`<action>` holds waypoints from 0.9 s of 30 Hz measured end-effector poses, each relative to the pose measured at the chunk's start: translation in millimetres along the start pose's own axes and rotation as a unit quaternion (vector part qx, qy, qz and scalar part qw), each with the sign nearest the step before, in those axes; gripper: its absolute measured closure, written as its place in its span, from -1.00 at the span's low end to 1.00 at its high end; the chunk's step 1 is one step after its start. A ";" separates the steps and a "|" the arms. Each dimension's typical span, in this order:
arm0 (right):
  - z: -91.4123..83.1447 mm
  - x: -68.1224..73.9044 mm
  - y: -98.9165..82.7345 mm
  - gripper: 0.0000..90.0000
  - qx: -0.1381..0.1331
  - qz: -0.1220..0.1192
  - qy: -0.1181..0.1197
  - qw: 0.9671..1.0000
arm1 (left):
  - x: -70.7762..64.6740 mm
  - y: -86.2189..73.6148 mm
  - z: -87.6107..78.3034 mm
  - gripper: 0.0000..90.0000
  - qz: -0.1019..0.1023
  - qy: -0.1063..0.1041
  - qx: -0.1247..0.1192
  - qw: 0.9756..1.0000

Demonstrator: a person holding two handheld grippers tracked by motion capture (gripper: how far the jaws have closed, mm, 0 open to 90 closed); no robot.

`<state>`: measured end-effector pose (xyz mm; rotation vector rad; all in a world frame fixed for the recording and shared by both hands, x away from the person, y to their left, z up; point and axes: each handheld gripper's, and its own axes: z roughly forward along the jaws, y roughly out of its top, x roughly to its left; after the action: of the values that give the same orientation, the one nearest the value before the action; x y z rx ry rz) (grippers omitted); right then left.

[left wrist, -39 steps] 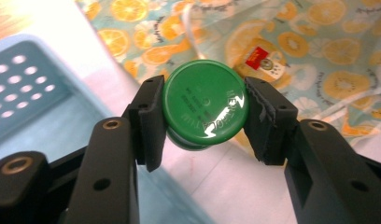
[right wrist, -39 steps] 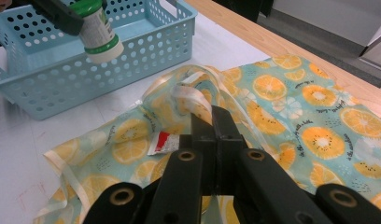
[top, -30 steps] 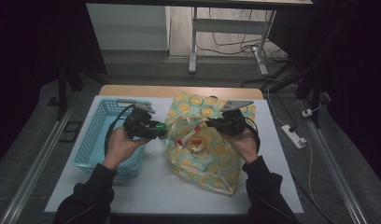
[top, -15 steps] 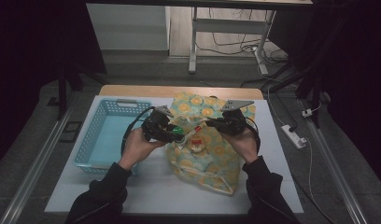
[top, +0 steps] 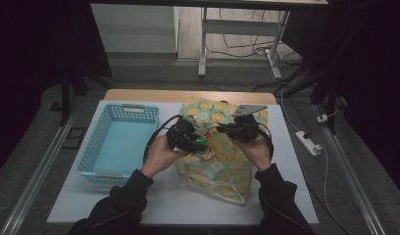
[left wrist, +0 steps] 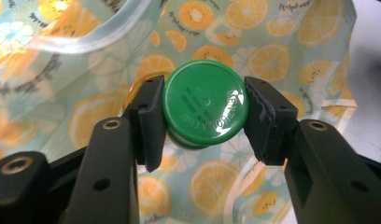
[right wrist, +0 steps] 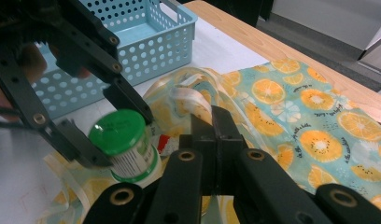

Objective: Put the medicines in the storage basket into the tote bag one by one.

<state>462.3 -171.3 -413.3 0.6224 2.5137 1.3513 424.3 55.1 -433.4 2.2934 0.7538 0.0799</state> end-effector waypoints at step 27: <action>2.4 -1.3 -1.7 1.00 0.003 0.001 0.000 1.000 | 21.0 16.3 40.0 0.15 -0.016 0.036 0.007 0.999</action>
<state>463.8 -171.0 -416.0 0.6271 2.5184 1.3443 460.3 32.5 -455.9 2.3004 0.8300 0.1441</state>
